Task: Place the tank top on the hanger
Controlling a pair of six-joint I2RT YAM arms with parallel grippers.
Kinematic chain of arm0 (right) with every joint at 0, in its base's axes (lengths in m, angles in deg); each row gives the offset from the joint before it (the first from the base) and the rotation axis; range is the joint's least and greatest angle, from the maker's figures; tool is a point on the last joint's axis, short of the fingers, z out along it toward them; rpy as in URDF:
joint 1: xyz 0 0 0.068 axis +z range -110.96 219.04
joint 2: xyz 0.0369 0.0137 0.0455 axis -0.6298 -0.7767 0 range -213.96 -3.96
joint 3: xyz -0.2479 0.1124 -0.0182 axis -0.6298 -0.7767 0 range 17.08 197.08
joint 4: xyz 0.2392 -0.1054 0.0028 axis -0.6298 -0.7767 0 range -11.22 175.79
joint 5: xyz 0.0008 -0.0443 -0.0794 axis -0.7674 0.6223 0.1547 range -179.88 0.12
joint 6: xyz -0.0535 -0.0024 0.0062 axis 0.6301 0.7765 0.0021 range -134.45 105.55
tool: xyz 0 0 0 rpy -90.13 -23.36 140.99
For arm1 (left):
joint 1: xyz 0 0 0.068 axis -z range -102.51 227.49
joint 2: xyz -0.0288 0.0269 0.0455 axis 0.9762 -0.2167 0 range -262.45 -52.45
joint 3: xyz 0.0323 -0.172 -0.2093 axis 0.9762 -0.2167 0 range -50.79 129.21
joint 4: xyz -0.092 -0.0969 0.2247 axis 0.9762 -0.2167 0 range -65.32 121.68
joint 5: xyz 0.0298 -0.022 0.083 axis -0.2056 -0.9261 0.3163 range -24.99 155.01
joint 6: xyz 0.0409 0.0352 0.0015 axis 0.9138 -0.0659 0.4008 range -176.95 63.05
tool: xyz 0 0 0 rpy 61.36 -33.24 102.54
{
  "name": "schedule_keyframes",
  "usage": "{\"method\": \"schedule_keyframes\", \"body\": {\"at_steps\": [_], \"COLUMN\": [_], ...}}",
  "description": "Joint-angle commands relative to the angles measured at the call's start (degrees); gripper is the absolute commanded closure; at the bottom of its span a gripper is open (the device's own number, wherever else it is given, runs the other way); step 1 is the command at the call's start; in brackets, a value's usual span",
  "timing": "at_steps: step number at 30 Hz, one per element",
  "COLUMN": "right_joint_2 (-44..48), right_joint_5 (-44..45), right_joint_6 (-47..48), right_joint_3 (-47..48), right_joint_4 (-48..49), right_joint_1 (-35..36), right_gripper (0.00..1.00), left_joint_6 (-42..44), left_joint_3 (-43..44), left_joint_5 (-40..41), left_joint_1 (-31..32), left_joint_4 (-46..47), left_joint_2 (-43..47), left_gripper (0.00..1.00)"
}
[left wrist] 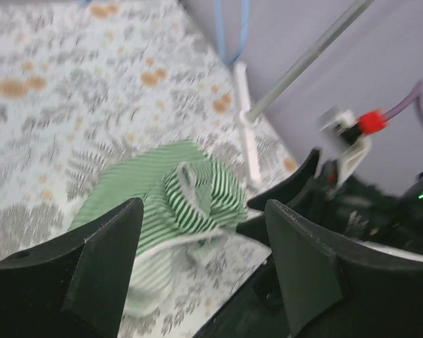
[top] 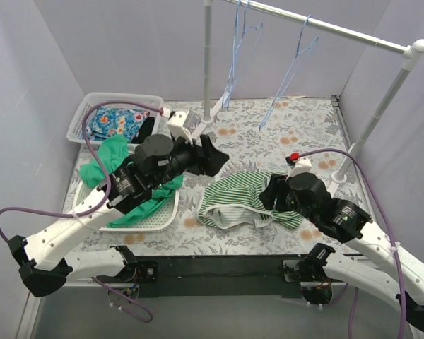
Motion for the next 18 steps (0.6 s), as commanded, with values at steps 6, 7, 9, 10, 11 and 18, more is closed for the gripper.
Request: {"method": "schedule_keyframes", "body": {"at_steps": [6, 7, 9, 10, 11, 18], "right_joint_2": [-0.88, -0.97, -0.88, -0.62, 0.16, 1.40], "right_joint_5": [-2.35, -3.40, -3.41, -3.49, -3.50, -2.62], "right_joint_6": [3.49, 3.40, 3.40, 3.40, 3.40, 3.93], "right_joint_3": [2.24, 1.10, 0.04, -0.49, -1.01, -1.72], "right_joint_4": [-2.80, -2.80, -2.89, -2.89, -2.80, -2.10], "right_joint_1": [-0.26, -0.17, -0.17, -0.26, -0.17, -0.17], "right_gripper": [0.28, 0.28, 0.29, 0.29, 0.29, 0.30], "left_joint_6": [13.66, 14.45, 17.26, 18.15, 18.94, 24.65], "left_joint_3": [28.43, 30.72, 38.37, 40.65, 45.03, 57.01], "left_joint_5": [-1.40, -1.75, -2.72, -2.45, -1.93, 3.08], "left_joint_1": [-0.28, -0.19, -0.19, -0.19, -0.19, -0.19], "left_joint_4": [5.83, 6.10, 6.19, 6.02, 5.93, 5.66], "left_joint_2": [-21.32, -23.28, -29.76, -32.15, -34.00, -46.93], "left_gripper": [0.30, 0.32, 0.33, 0.35, 0.35, 0.38]}}
